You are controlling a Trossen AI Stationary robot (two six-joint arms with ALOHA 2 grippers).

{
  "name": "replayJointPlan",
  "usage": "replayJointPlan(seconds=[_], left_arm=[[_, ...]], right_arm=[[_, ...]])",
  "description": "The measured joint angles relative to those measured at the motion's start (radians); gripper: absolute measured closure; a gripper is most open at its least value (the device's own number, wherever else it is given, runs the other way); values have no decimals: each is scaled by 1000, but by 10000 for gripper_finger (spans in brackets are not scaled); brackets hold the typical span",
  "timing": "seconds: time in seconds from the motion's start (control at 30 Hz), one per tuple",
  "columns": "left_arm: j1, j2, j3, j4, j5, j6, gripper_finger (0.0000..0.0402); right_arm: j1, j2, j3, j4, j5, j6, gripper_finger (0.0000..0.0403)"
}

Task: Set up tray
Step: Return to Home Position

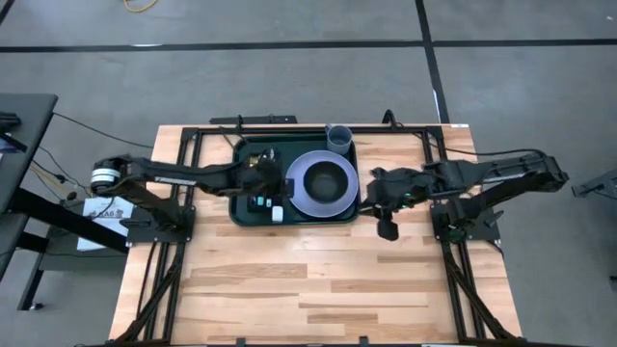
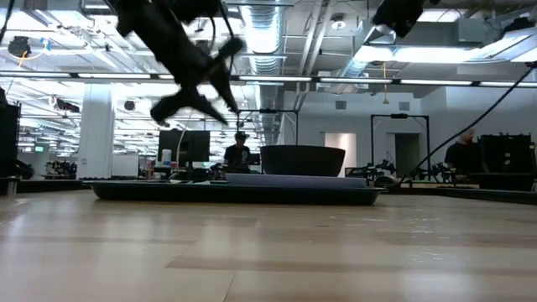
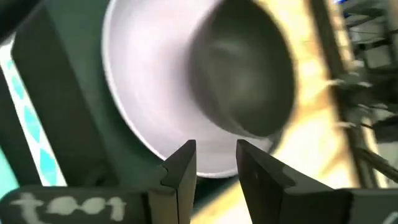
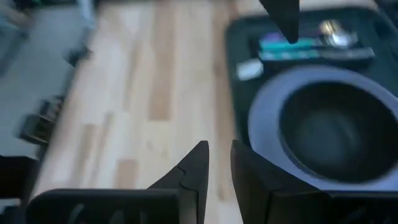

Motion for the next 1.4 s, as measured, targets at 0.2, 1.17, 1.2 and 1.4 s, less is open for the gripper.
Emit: replayJointPlan(seconds=[0.2,1.17,1.2,1.4], left_arm=[[-116,-123,2,-7,-123,11,301],[-248,-190,1,-74,-134,-40,301],[-248,-190,1,-74,-134,-34,301],[-248,-190,1,-97,-137,-17,301]], right_arm=[[44,-241,-237,328,-29,0,343],[25,-1053,-880,1081,-93,-30,343],[25,-1079,-892,1082,-86,-38,343],[25,-1118,-926,1079,-69,-104,343]])
